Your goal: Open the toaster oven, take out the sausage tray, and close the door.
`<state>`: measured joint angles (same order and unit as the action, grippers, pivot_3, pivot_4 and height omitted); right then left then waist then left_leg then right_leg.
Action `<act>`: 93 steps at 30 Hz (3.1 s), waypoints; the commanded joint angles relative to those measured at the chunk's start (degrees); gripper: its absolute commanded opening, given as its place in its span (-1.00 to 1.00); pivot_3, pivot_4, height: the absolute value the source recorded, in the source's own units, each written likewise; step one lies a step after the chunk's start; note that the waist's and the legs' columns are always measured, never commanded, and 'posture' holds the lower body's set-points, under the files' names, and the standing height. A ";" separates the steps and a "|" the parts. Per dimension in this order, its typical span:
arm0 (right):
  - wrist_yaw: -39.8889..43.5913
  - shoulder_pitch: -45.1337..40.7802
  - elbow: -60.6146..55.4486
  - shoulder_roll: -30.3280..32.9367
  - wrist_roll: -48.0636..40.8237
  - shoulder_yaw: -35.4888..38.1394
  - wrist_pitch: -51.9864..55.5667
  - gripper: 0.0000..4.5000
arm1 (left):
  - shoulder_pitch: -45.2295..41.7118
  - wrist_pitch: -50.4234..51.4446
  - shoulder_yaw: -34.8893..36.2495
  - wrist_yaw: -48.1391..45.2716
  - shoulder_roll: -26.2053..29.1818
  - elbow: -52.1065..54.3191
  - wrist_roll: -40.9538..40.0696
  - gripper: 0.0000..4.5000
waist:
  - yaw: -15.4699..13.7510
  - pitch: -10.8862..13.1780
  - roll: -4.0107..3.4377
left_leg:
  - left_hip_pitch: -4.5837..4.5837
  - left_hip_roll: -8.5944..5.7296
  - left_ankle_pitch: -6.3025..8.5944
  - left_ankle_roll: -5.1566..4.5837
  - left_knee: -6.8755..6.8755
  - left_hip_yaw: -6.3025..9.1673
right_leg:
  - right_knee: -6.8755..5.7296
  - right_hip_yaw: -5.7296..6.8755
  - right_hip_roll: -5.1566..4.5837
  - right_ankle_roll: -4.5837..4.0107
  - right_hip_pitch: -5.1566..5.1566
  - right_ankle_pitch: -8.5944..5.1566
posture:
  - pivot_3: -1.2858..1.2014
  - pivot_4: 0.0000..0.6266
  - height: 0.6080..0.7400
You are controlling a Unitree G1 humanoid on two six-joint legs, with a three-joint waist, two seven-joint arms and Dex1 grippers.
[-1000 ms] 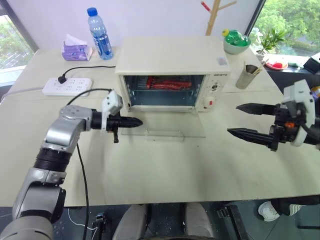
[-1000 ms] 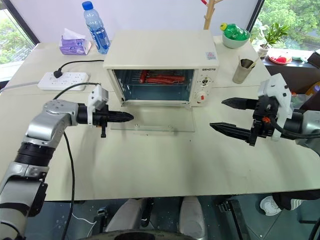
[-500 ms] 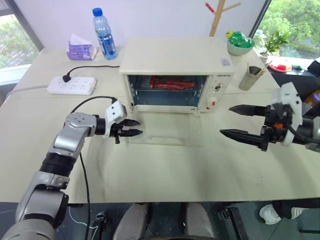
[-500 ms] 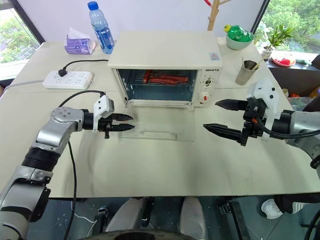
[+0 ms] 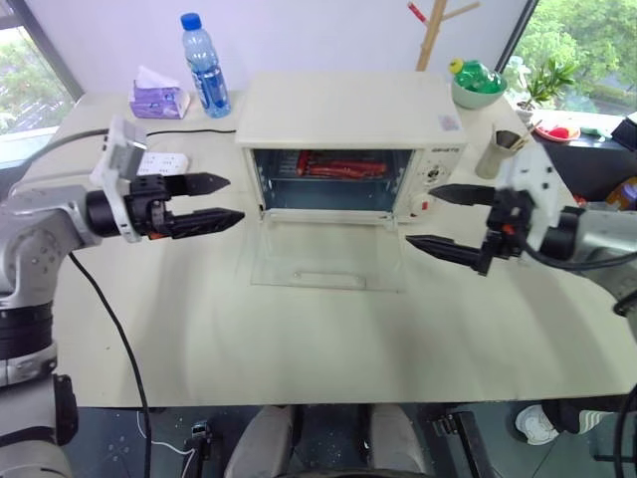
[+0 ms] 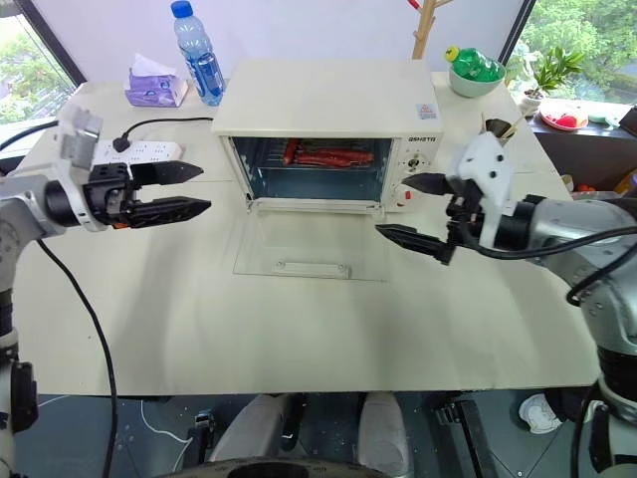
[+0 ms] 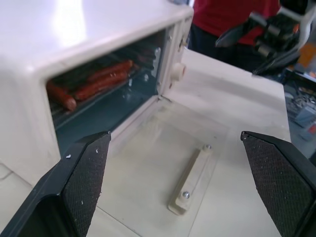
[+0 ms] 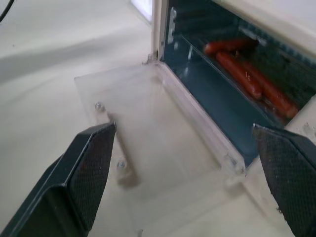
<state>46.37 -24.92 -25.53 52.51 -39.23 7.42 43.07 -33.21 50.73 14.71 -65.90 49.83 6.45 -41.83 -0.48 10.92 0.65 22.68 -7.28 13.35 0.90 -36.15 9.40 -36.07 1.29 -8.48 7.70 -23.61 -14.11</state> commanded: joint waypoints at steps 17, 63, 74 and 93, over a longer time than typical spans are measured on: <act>-12.91 -26.99 35.10 -27.66 46.17 -31.95 -36.72 0.19 | 3.44 -3.87 -0.51 5.00 1.17 4.42 -0.10 1.00 | 1.45 0.00 0.03 | -0.05 0.10 -0.27 0.46 0.18 0.04 | -0.06 -0.28 0.32 -0.14 -0.14 0.09 | 0.03 -0.52 0.98; -19.67 -35.21 66.02 -38.77 59.11 -30.23 -55.16 0.03 | 2.23 -6.59 -3.63 5.74 -1.26 -1.11 1.81 1.00 | 3.12 0.00 0.04 | -0.23 1.36 -0.64 1.08 0.94 -0.97 | -0.15 -1.16 1.62 -1.08 -1.00 0.69 | 0.03 -0.52 0.98; -24.18 -39.90 78.52 -41.12 62.03 -31.09 -58.96 0.03 | 2.31 -6.29 -3.59 5.82 -1.31 -0.94 1.73 1.00 | 3.20 -0.01 0.04 | -0.24 1.42 -0.66 1.11 0.94 -1.09 | -0.15 -1.23 1.66 -1.11 -1.03 0.73 | 0.03 -0.52 0.98; -32.69 -46.93 92.74 -43.72 68.18 -32.43 -61.35 -0.55 | -1.70 -8.18 -6.32 3.78 -2.28 -6.09 4.33 1.00 | 4.03 -0.01 0.04 | -0.24 1.44 -0.75 1.26 0.95 -1.17 | -0.16 -1.26 1.70 -1.14 -1.06 0.75 | 0.03 -0.52 0.98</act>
<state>14.34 -69.64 67.30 9.02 28.43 -24.76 -17.40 -33.59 43.47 7.66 -61.57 47.19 -0.02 -37.64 3.55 10.91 0.69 22.44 -5.84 12.60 2.17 -35.20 8.24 -36.24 0.03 -6.78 6.57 -24.66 -13.36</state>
